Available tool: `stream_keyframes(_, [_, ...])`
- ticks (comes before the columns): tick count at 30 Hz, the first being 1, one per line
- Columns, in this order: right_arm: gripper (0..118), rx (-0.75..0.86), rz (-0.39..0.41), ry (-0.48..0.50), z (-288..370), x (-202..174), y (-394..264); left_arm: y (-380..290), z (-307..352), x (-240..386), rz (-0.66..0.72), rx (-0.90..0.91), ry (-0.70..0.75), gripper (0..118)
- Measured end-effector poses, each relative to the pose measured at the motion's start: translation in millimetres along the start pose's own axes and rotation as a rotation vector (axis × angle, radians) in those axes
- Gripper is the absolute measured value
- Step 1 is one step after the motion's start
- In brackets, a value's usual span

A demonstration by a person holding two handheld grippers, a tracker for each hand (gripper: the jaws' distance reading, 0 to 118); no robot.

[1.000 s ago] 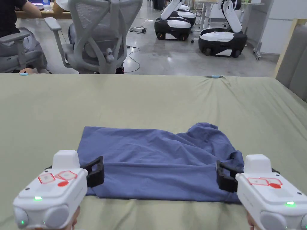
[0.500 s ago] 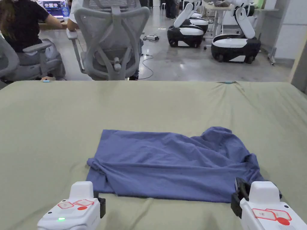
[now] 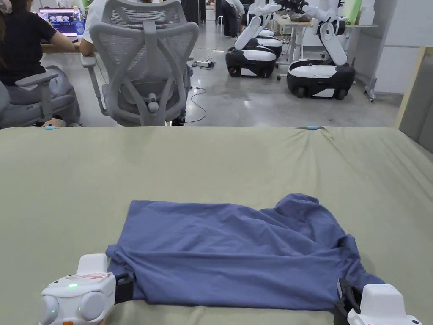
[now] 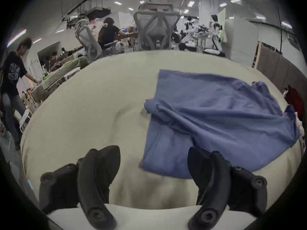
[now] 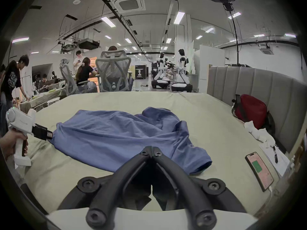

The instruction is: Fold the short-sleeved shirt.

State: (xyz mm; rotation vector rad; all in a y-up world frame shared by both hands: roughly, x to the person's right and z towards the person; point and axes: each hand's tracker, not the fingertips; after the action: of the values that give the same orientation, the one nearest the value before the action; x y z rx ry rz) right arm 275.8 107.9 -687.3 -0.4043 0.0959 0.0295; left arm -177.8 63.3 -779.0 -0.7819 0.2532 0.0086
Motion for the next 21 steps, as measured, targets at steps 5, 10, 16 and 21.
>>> stream_keyframes(5, [0, -0.048, 0.009, -0.048, -12, 22, 3, -1, -4, 10, -0.085, -0.081, -0.051, 56])
stream_keyframes(10, [0, -0.094, 0.010, -0.111, -36, 57, 20, 12, 21, 2, -0.119, -0.020, -0.060, 4])
stream_keyframes(16, [110, -0.250, -0.050, -0.057, -95, 87, 16, 19, 55, -3, -0.061, 0.035, -0.098, 4])
stream_keyframes(21, [39, -0.443, 0.011, 0.030, -130, 79, -13, 10, 43, -7, -0.027, -0.006, -0.119, 4])
